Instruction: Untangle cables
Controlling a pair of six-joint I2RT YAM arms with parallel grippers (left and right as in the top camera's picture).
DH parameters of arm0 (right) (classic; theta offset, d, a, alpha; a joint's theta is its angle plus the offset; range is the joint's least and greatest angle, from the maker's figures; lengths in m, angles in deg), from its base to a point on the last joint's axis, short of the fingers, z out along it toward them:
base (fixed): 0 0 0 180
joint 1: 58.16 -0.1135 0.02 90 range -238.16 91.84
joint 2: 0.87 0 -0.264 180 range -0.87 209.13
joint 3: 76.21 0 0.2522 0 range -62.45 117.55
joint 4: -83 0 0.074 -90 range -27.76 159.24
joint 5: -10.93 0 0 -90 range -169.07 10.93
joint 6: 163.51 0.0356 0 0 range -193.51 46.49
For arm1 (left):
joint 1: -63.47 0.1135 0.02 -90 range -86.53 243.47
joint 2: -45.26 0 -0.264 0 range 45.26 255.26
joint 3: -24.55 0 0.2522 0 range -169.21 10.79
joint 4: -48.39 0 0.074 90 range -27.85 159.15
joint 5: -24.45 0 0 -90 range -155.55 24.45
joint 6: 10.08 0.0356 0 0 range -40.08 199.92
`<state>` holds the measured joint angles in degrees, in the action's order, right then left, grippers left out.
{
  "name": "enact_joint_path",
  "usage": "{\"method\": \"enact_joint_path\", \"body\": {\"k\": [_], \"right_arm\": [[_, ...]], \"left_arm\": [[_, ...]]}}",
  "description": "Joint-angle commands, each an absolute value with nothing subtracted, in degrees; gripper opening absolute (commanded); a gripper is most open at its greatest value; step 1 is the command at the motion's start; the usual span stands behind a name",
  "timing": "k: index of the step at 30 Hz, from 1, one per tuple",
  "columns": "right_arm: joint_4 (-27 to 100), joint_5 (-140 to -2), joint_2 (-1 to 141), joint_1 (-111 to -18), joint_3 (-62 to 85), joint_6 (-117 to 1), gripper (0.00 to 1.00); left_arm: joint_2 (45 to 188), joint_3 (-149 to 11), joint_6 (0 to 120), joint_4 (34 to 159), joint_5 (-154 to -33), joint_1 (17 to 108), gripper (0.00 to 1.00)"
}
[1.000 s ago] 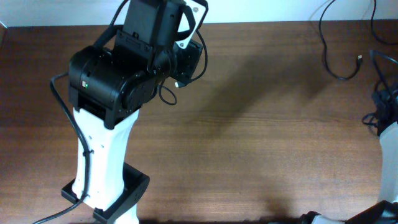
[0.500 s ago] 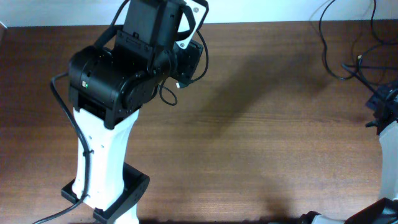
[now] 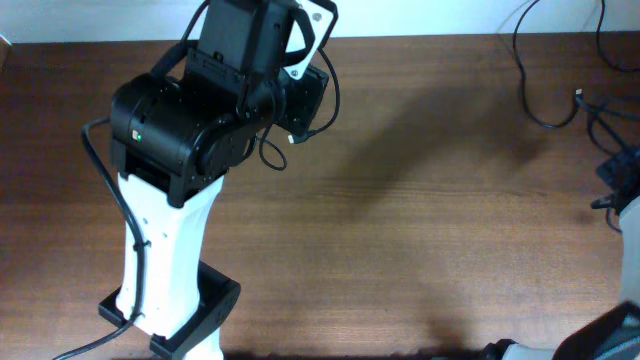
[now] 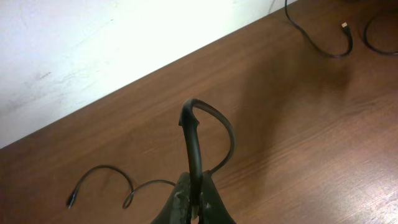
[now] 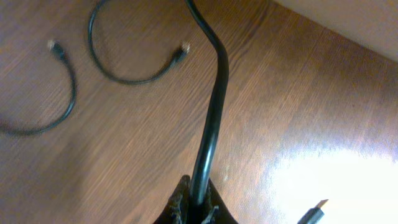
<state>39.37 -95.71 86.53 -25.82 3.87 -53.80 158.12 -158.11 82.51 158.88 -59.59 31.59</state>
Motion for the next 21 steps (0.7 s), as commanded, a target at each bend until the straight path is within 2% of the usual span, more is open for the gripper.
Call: {"method": "enact_joint_path", "body": {"k": [1,8,12,15,17,21], "right_arm": [[47.44,-94.93,91.64,-24.08,4.49,-62.96,0.04],[70.13,-87.52,94.90,-24.12,4.49,-89.54,0.04],[75.31,-79.97,97.96,-23.99,4.49,-105.32,0.04],[76.79,-79.23,102.37,-23.22,4.49,-105.98,0.04],[76.77,-80.13,106.35,-22.09,4.49,-102.04,0.04],[74.50,-86.86,108.91,-18.81,4.46,-82.79,0.04]], "left_arm": [[158.07,-158.00,83.25,158.86,-60.22,31.35,0.00],[158.07,-158.00,83.25,158.86,-60.20,31.35,0.00],[158.07,-158.00,83.23,158.86,-60.22,31.35,0.00],[158.07,-158.00,83.23,158.86,-60.22,31.35,0.00],[158.07,-158.00,83.23,158.86,-60.22,31.35,0.00],[158.07,-158.00,83.23,158.86,-60.22,31.35,0.00]]}}
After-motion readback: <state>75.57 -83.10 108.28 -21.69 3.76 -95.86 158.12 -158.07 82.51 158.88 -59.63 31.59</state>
